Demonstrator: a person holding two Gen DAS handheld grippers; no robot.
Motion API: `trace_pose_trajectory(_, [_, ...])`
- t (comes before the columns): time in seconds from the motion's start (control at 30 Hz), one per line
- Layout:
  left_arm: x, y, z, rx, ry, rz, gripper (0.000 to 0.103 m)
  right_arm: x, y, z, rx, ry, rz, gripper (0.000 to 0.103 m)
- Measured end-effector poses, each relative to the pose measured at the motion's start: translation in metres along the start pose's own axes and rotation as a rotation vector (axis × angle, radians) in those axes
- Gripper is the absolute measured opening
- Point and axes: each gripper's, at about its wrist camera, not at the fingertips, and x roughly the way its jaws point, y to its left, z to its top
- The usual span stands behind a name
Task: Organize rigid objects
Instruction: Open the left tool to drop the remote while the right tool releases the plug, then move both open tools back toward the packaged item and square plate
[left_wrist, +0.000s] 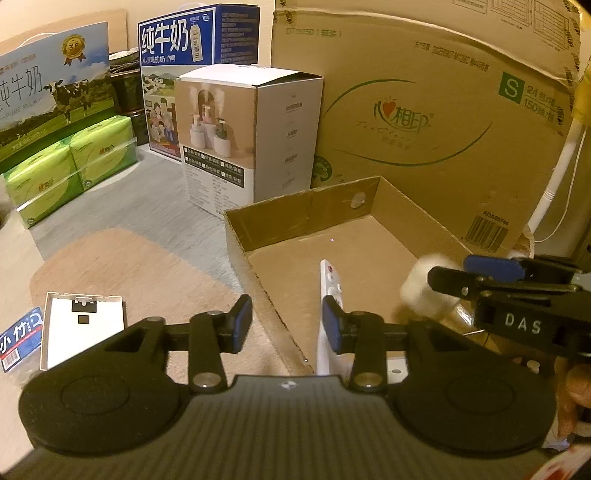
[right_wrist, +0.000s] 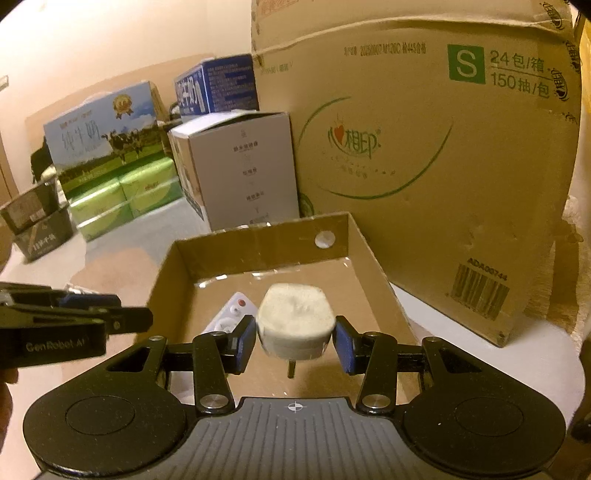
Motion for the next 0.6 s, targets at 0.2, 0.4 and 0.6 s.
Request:
trace_pose_trajectory(0.2, [-0.005,0.003,-0.003,-0.005,-0.001,0.009,0.047,-0.008,0.0,0.003,0.004,-0.036,-0.036,0.067])
trace_pose_trajectory(0.4, [-0.017,0.004,-0.005,-0.014,-0.008,0.015,0.047,-0.021,0.0,0.002,0.008,-0.041,-0.058,0.067])
trace_pose_trajectory(0.6, [-0.038,0.007,-0.011,-0.02,-0.021,0.024,0.05,-0.04,0.002,-0.001,0.032,-0.043,-0.062,0.068])
